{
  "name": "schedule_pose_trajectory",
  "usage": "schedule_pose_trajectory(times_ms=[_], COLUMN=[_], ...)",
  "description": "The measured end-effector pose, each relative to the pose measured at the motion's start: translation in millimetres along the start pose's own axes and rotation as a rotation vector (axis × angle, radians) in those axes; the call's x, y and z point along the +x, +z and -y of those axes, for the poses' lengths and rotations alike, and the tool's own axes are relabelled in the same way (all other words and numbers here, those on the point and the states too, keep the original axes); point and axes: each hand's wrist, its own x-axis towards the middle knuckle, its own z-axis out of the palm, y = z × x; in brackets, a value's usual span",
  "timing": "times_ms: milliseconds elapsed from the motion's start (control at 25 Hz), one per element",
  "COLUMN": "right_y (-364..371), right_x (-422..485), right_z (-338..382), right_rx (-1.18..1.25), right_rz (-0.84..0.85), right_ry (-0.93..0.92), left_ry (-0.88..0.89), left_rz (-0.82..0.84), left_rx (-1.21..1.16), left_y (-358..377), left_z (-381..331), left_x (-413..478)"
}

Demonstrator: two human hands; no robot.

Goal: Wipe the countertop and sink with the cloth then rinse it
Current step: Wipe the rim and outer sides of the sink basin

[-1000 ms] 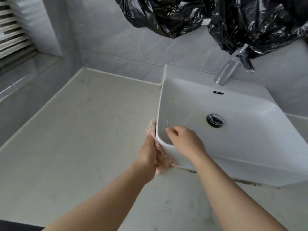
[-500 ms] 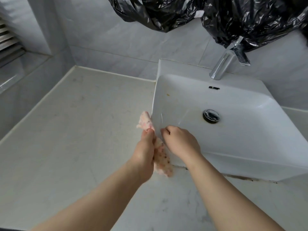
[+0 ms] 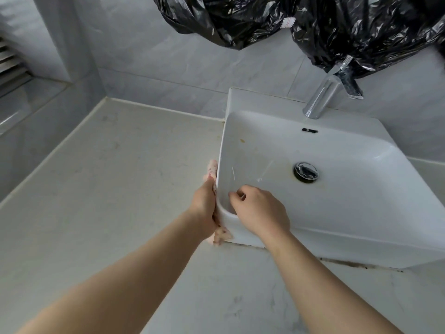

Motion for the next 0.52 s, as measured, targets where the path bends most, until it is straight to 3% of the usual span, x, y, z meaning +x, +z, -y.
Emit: schedule_pose_trajectory(times_ms=[160,360,520], right_y=[0,1,2], right_x=[-2,1,0], right_z=[-2,-2,-3], right_rx=[0.015,0.009,0.008], right_rz=[-0.022,-0.008,0.001], right_ry=[-0.011,-0.017,-0.013], left_ry=[0.041,-0.060,-0.007], left_rz=[0.014,-0.027,0.061], left_rx=[0.003,0.085,0.024], left_y=[-5,-6,-13], left_z=[27,1,20], left_x=[-14,5,-11])
